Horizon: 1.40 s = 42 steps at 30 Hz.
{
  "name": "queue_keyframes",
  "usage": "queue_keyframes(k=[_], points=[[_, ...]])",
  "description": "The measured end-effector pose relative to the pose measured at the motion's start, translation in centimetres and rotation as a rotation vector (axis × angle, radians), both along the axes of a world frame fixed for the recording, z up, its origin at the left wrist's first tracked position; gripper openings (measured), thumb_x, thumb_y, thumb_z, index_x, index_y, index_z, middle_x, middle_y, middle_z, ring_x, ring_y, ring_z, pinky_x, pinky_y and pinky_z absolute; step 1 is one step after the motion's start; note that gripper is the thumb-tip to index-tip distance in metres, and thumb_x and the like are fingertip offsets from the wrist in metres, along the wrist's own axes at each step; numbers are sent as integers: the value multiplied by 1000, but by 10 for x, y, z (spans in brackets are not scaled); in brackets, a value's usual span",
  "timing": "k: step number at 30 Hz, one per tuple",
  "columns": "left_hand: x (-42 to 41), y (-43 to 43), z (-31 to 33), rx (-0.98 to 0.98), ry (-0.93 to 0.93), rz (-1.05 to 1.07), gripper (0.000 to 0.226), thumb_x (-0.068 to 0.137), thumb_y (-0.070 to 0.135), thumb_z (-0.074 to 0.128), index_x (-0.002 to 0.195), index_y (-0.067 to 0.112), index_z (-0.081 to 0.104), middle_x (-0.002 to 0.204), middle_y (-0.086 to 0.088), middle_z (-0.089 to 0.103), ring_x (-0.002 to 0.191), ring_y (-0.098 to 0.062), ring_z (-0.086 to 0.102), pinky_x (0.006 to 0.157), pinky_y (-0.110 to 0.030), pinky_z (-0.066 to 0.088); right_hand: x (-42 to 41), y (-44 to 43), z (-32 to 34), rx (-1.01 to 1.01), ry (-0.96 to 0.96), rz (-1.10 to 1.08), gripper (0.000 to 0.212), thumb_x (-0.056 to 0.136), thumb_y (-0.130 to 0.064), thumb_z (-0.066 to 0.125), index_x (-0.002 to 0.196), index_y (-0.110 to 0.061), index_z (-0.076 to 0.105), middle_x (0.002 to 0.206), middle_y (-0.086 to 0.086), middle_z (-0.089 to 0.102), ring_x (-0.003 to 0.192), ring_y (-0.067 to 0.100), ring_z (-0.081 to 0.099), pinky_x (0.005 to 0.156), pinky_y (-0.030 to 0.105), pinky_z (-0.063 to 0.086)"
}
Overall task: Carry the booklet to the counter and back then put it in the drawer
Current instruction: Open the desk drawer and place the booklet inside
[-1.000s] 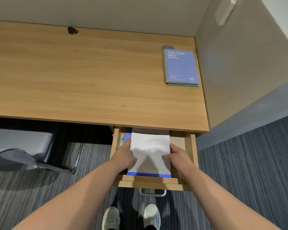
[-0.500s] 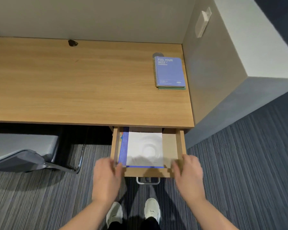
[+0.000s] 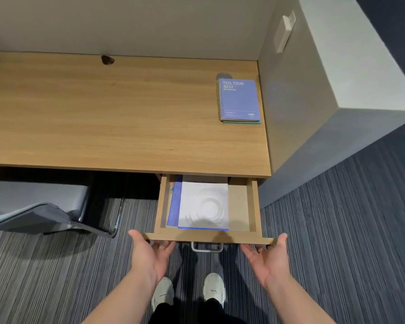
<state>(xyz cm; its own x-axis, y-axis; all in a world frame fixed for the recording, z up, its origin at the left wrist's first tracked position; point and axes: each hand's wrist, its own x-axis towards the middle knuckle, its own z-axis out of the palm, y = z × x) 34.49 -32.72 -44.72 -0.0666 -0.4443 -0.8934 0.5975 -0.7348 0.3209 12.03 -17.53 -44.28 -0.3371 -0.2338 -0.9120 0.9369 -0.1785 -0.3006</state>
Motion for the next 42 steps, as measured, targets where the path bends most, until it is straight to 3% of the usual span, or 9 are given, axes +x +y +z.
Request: queue_keyframes(k=[6, 9, 11, 16, 21, 30, 33, 37, 42], points=[[-18, -9, -1, 39, 73, 45, 82, 95, 71, 41, 157, 19, 32, 152, -19, 43, 134, -43, 48, 115, -59, 35, -6, -12, -9, -20, -2, -54, 73, 105, -61, 35, 165, -23, 19, 166, 20, 25, 149, 47, 32, 121, 65, 29], [-23, -19, -4, 21, 79, 60, 75, 99, 66, 38, 156, 18, 32, 149, -19, 46, 120, -41, 56, 113, -60, 37, -12, -25, -14, 1, 13, -58, 56, 111, -41, 32, 160, -12, 32, 161, 17, 33, 132, 41, 43, 120, 62, 32], [-29, -27, -5, 7, 56, 49, 68, 103, 59, 36, 152, 11, 39, 147, -19, 49, 107, -37, 61, 111, -60, 39, -15, -33, -18, 31, 23, -57, 46, 113, -30, 32, 153, -8, 40, 164, 16, 32, 136, 40, 42, 121, 60, 32], [-47, -42, -3, -4, -28, 34, 40, 110, 29, 39, 136, 1, 50, 146, -20, 51, 103, -34, 63, 109, -57, 44, -22, -50, -24, 77, 19, -73, 45, 113, -17, 39, 157, -7, 39, 164, 16, 37, 147, 41, 41, 120, 59, 36], [-60, -56, 0, 23, -55, 44, 42, 109, 20, 43, 149, 7, 42, 152, -18, 44, 133, -40, 51, 111, -55, 43, -35, -72, -26, 65, 39, -76, 42, 112, -15, 43, 153, -10, 47, 158, 16, 45, 144, 39, 45, 119, 56, 39], [-86, -99, 9, -29, -9, 52, 57, 108, 26, 41, 160, 17, 20, 162, -22, 24, 146, -42, 32, 118, -55, 32, -62, -111, -23, -13, 47, -119, 57, 107, -14, 38, 162, -16, 24, 168, 20, 25, 151, 48, 30, 120, 62, 34], [-94, -111, 8, -74, 28, 70, 72, 105, 46, 45, 163, 23, 9, 167, -19, 11, 153, -39, 17, 119, -58, 27, -68, -123, -23, -49, 50, -136, 64, 106, -16, 37, 165, -17, 13, 172, 17, 15, 153, 50, 23, 121, 63, 30], [-100, -122, 3, -117, 70, 65, 97, 89, 71, 49, 163, 27, 4, 169, -15, 6, 153, -38, 15, 119, -58, 28, -73, -133, -24, -120, 83, -101, 57, 101, -12, 52, 155, -17, 33, 168, 19, 22, 150, 48, 29, 121, 62, 32], [-108, -138, 1, -145, 76, 40, 102, 83, 75, 54, 162, 32, 7, 169, -14, 5, 153, -37, 16, 118, -58, 31, -80, -146, -17, -180, 111, -64, 82, 92, -24, 77, 161, -16, 33, 167, 17, 27, 149, 42, 34, 121, 59, 35]])
